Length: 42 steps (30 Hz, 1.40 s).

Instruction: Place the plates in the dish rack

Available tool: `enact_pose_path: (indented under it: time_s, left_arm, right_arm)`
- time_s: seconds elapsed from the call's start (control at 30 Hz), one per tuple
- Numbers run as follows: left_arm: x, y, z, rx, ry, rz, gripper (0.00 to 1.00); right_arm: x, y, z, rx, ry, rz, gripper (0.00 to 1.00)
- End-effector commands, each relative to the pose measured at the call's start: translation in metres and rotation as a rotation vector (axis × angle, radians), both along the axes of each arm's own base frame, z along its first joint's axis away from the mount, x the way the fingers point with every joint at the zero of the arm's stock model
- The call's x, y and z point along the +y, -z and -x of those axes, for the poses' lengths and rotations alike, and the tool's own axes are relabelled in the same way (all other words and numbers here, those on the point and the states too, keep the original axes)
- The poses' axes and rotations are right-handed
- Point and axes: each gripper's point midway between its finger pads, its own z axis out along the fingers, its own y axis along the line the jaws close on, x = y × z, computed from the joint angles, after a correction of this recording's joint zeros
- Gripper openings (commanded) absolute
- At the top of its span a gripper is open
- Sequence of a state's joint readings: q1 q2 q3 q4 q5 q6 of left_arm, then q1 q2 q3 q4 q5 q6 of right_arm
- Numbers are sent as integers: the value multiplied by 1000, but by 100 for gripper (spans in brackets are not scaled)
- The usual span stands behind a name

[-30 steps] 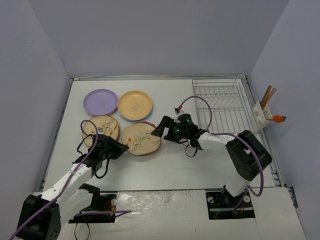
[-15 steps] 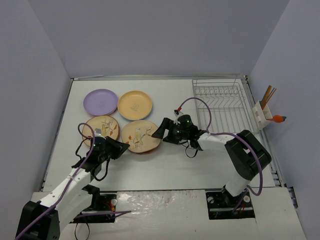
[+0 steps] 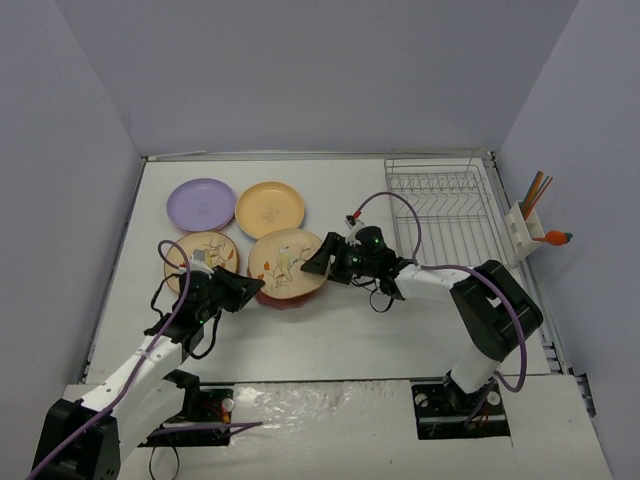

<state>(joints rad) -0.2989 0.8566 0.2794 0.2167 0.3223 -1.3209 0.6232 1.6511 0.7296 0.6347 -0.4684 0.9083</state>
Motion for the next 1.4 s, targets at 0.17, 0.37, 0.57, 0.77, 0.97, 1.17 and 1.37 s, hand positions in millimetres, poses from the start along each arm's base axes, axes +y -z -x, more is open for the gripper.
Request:
enact_pose_path:
  time_s: [0.17,0.37,0.57,0.77,0.97,1.17,1.37]
  left_arm:
    - [-16,-98,-21,-311,48,145,0]
    - [-18,-96,-21,-308,82,97,0]
    - [-18,-90,-21,-263,151,-57,31]
    - [6,-98,-19,-215,180,-333,86]
    - [47,-112,-24,-164,159,-654,97]
    - [95,-120,-19,-125,115,-931,97]
    - [114,-117,-18,-144,108,-1062,97]
  right_arm:
    - [4,-85,-22,-216,31,-193,28]
    - [-16,-108,-27,-295,88,-196,1]
    - [-40,-135,-35,-388,138,-172,0]
    - [-73,-175,-54,-505,159,-23,0]
    - [-156,-222,-83,-648,270,305,0]
    - [-271,-269,-110,-779,497,715,0]
    - [-370,-283,-140,-798,618,1086,0]
